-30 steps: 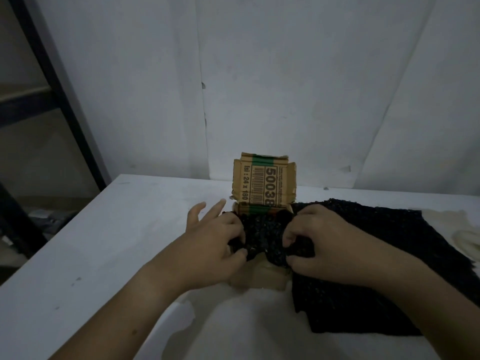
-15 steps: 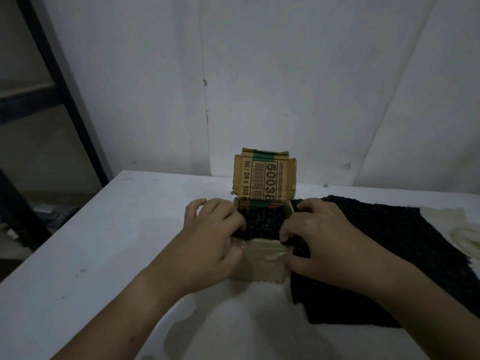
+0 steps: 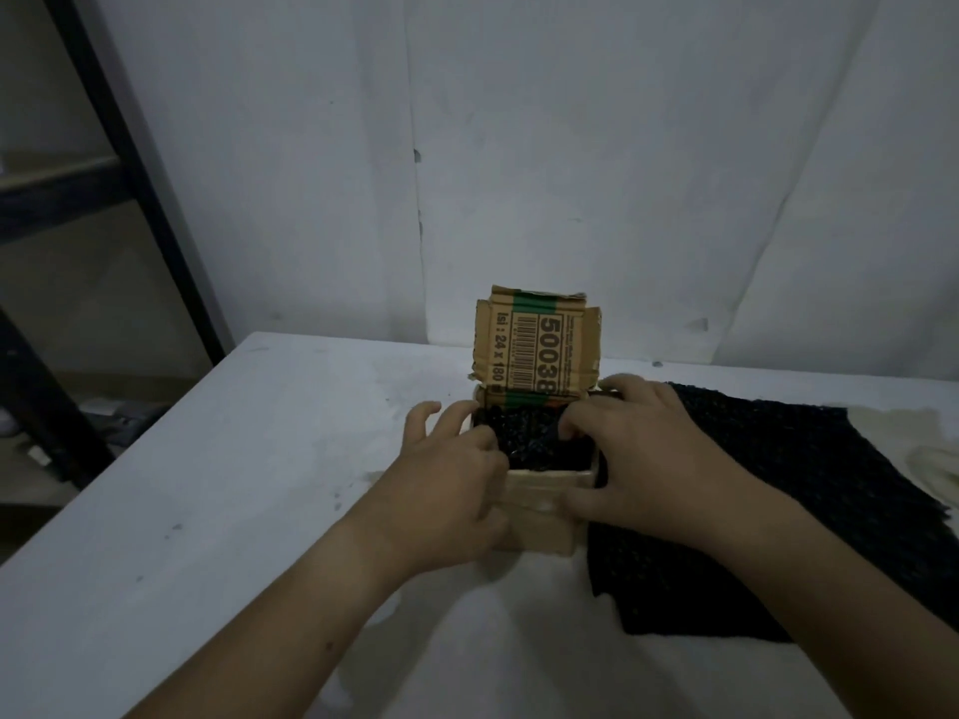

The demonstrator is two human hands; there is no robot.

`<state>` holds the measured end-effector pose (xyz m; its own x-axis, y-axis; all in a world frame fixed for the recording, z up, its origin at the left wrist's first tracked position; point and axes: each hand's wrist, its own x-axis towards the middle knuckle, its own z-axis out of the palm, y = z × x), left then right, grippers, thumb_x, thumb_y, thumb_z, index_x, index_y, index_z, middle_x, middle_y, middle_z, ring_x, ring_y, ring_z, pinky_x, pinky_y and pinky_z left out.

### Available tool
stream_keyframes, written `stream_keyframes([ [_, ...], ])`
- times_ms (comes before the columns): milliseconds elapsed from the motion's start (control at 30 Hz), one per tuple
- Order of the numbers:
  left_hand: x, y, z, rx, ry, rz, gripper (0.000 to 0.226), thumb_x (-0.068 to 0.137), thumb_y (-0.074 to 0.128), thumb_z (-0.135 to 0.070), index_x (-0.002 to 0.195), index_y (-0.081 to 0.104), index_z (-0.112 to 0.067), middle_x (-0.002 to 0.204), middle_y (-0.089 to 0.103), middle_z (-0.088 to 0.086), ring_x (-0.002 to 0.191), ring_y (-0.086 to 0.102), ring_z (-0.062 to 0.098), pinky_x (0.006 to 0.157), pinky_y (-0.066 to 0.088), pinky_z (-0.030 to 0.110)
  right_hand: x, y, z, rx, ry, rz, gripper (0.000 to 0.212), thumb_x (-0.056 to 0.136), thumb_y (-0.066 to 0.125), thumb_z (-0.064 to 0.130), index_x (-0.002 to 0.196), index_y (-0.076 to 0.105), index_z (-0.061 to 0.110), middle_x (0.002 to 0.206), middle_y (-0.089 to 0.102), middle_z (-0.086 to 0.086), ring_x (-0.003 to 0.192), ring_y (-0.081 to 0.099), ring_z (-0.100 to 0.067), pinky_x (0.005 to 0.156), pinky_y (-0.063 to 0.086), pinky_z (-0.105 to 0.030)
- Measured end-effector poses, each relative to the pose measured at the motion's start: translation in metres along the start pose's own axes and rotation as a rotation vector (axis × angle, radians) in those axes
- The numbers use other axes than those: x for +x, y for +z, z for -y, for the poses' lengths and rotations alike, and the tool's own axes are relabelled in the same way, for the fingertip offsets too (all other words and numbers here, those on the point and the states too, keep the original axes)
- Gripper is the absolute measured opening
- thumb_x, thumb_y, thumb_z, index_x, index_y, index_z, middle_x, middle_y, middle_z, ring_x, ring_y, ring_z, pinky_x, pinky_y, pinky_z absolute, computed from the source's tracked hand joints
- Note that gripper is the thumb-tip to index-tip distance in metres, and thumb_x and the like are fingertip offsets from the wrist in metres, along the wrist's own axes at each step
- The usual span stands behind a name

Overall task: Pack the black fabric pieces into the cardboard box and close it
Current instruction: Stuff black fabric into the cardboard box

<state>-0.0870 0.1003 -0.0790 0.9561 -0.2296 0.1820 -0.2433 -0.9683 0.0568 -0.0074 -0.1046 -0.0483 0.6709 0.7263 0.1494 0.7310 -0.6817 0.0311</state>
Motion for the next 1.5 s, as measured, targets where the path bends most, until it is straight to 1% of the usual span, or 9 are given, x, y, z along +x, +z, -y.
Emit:
stream_keyframes([
  [167, -0.004, -0.004, 0.008, -0.126, -0.06, -0.251, 0.037, 0.09, 0.033, -0.04, 0.112, 0.061, -0.029, 0.115, 0.054, -0.015, 0.129, 0.04, 0.008, 0.114, 0.007, 0.036, 0.009, 0.004, 0.006, -0.154, 0.033, 0.135, 0.071, 0.068, 0.054, 0.068, 0.12, 0.04, 0.022, 0.121, 0.054, -0.003, 0.126, 0.034, -0.029, 0.109, 0.023, -0.041],
  [367, 0.005, 0.002, 0.012, -0.139, -0.043, -0.143, 0.043, 0.104, 0.026, -0.03, 0.142, 0.044, -0.027, 0.144, 0.053, -0.005, 0.15, 0.02, 0.015, 0.117, 0.006, 0.045, 0.012, 0.005, 0.003, 0.075, 0.09, 0.271, 0.082, 0.064, 0.036, 0.076, 0.127, 0.032, 0.024, 0.127, 0.047, -0.004, 0.13, 0.031, -0.025, 0.114, 0.016, -0.041],
  [467, 0.022, -0.009, 0.023, -0.153, -0.077, -0.088, 0.043, 0.1, 0.039, -0.03, 0.143, 0.04, -0.03, 0.142, 0.054, -0.003, 0.151, 0.016, 0.019, 0.117, 0.002, 0.043, 0.025, 0.001, -0.009, 0.147, 0.122, 0.185, 0.064, 0.082, 0.041, 0.063, 0.136, 0.035, 0.029, 0.127, 0.052, -0.002, 0.13, 0.036, -0.025, 0.109, 0.022, -0.038],
  [633, 0.058, -0.031, 0.03, -0.006, -0.276, 0.371, 0.079, 0.077, 0.069, -0.057, 0.148, 0.034, -0.048, 0.167, -0.006, 0.003, 0.152, -0.009, 0.031, 0.118, 0.003, 0.052, 0.045, -0.004, -0.018, 0.112, 0.147, 0.263, 0.083, 0.071, 0.068, 0.068, 0.142, 0.041, 0.037, 0.135, 0.055, 0.002, 0.127, 0.044, -0.024, 0.104, 0.037, -0.038],
  [800, 0.095, -0.036, 0.023, 0.063, -0.326, 0.692, 0.068, 0.082, 0.069, -0.052, 0.145, 0.048, -0.033, 0.144, 0.048, 0.004, 0.123, 0.05, 0.025, 0.096, 0.043, 0.035, 0.066, 0.007, -0.012, 0.182, 0.191, 0.516, 0.1, 0.073, 0.078, 0.055, 0.154, 0.026, 0.027, 0.155, 0.036, 0.002, 0.136, 0.04, -0.02, 0.112, 0.036, -0.037],
  [967, 0.093, -0.001, 0.006, 0.326, -0.345, 0.497, 0.055, 0.088, 0.059, -0.035, 0.14, 0.046, -0.022, 0.134, 0.048, 0.009, 0.126, 0.039, 0.03, 0.107, 0.024, 0.045, 0.076, 0.02, -0.007, 0.182, 0.213, 0.557, 0.104, 0.074, 0.08, 0.046, 0.156, 0.02, 0.022, 0.152, 0.038, -0.004, 0.133, 0.043, -0.023, 0.108, 0.042, -0.036],
  [1200, 0.07, -0.041, 0.035, -0.426, -0.328, 0.551, 0.058, 0.072, 0.063, -0.051, 0.129, 0.061, -0.038, 0.136, 0.055, -0.01, 0.119, 0.05, 0.014, 0.101, 0.039, 0.033, 0.07, -0.006, -0.027, 0.412, 0.146, 0.594, 0.096, 0.069, 0.078, 0.058, 0.15, 0.033, 0.035, 0.149, 0.042, 0.009, 0.132, 0.041, -0.013, 0.113, 0.034, -0.035],
  [1300, 0.065, -0.045, 0.042, -0.393, -0.327, 0.456, 0.031, 0.088, 0.055, -0.04, 0.116, 0.07, -0.038, 0.133, 0.059, -0.011, 0.119, 0.053, 0.013, 0.1, 0.04, 0.031, 0.068, -0.013, -0.03, 0.515, 0.194, 0.537, 0.092, 0.067, 0.074, 0.066, 0.146, 0.039, 0.036, 0.144, 0.05, 0.008, 0.13, 0.045, -0.012, 0.114, 0.032, -0.037],
  [1500, 0.075, -0.027, 0.025, -0.164, -0.283, 0.399, 0.02, 0.088, 0.067, -0.019, 0.107, 0.07, -0.021, 0.108, 0.065, 0.0, 0.086, 0.056, 0.013, 0.065, 0.044, 0.021, 0.072, 0.002, -0.013, 0.366, 0.213, 0.516, 0.094, 0.068, 0.079, 0.057, 0.148, 0.036, 0.032, 0.149, 0.042, 0.003, 0.13, 0.043, -0.018, 0.109, 0.039, -0.037],
])
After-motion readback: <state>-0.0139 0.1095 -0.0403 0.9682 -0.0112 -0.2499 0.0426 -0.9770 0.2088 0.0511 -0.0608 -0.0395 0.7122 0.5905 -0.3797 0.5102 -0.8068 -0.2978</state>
